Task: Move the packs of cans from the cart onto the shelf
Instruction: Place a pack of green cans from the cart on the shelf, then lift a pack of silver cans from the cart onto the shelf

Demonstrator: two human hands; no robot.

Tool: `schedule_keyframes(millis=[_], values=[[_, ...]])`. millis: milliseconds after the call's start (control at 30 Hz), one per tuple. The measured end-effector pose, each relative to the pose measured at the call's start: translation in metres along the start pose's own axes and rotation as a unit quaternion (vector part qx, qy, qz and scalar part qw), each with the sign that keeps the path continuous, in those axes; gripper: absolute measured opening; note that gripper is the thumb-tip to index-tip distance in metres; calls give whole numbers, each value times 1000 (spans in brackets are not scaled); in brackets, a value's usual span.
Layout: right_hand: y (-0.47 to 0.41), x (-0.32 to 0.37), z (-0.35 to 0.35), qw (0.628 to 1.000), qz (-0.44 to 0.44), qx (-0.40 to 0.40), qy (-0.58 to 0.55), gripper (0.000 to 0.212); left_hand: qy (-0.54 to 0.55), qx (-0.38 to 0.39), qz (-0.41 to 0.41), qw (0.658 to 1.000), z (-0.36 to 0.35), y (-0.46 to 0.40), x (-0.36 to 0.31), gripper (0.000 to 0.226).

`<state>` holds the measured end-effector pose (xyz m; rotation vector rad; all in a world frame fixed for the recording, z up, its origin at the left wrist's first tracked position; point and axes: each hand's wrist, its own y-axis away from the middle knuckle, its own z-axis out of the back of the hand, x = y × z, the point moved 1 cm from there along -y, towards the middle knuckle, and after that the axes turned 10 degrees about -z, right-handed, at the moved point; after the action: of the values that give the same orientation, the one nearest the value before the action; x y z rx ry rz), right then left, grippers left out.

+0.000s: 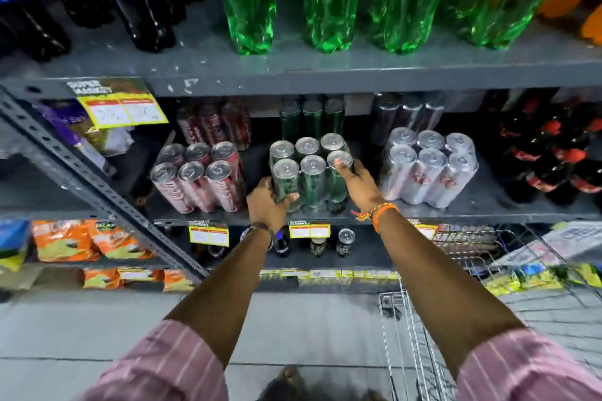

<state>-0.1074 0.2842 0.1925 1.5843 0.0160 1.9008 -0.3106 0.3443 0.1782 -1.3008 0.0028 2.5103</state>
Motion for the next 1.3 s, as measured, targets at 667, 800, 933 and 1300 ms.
schedule_keyframes(millis=[667, 800, 933, 1300], values=[[18, -10, -5, 997, 17, -31, 65, 80, -41, 71, -49, 995, 6, -16, 19, 60], [11, -13, -6, 997, 12, -30, 64, 82, -59, 67, -50, 995, 4, -16, 16, 60], [13, -13, -3, 998, 9, -18, 56, 78, -56, 64, -30, 996, 3, -9, 11, 62], [73, -46, 123, 859, 102, -439, -243, 19, 94, -53, -224, 969, -53, 59, -115, 38]])
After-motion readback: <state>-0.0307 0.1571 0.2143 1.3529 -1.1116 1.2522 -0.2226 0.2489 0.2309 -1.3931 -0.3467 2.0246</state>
